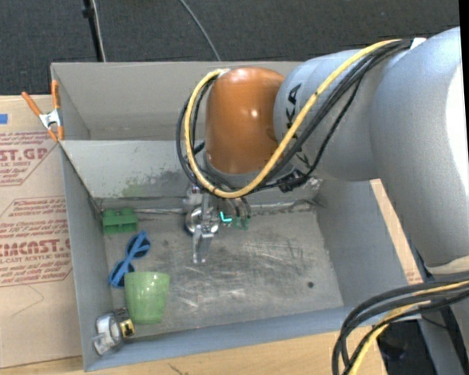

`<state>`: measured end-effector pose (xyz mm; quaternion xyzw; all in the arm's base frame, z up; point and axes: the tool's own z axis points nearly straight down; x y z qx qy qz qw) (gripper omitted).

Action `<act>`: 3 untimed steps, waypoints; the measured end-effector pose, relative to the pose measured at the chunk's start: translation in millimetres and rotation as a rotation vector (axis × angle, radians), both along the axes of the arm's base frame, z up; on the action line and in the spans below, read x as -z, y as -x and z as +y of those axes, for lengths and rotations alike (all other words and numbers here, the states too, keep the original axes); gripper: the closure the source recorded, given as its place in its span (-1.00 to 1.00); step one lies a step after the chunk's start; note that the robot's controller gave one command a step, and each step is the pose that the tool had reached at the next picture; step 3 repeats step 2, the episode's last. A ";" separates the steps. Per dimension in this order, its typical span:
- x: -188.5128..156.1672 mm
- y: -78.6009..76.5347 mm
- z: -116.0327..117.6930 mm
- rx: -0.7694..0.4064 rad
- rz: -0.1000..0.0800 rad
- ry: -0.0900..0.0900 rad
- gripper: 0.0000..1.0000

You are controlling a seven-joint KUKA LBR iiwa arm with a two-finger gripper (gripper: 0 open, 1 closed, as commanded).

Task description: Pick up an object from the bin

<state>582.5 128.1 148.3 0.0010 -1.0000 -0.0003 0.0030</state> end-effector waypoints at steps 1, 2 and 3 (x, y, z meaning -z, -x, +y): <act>-4.0 -2.1 -0.6 0.001 -0.007 -0.001 1.00; -173.7 99.9 -37.6 0.132 -0.015 -0.001 1.00; -173.7 99.9 -37.6 0.132 -0.015 -0.001 1.00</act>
Offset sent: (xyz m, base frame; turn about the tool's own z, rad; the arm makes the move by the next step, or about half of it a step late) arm 0.0000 0.0000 0.0000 0.0000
